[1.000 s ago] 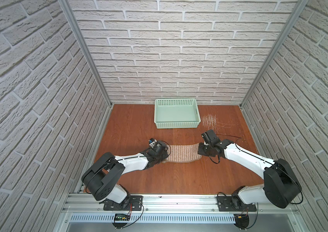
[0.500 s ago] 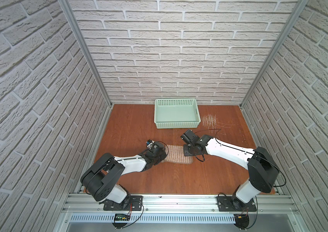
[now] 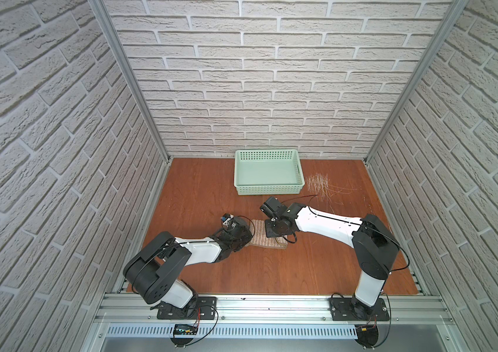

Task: Fold the square dishcloth
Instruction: Fold the cleaning item at the center of the board.

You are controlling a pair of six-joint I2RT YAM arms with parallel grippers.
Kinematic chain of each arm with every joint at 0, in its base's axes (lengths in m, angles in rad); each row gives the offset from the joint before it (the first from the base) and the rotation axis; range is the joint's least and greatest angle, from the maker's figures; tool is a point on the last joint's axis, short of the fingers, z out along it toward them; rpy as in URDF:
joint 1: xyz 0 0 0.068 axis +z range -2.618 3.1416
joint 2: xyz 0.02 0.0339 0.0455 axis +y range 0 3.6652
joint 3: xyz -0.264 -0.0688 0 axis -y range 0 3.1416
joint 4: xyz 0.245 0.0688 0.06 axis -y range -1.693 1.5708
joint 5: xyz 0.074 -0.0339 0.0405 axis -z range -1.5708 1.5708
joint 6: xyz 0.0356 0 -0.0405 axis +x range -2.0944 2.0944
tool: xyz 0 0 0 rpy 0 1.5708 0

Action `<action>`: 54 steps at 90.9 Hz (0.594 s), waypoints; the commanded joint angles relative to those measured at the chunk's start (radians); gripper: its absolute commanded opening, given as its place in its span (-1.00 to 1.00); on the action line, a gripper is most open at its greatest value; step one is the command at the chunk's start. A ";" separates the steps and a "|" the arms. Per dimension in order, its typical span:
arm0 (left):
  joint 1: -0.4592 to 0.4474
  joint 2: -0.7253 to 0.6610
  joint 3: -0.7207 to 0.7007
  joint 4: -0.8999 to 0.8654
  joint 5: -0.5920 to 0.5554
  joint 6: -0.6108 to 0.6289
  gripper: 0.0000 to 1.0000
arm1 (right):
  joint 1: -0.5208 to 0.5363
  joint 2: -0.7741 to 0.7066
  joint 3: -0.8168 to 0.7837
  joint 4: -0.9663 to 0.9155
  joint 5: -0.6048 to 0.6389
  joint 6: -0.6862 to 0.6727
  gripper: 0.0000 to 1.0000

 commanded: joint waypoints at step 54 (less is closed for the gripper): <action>-0.042 0.058 -0.023 0.014 0.018 -0.039 -0.76 | 0.022 0.081 0.086 0.068 -0.092 0.069 -0.93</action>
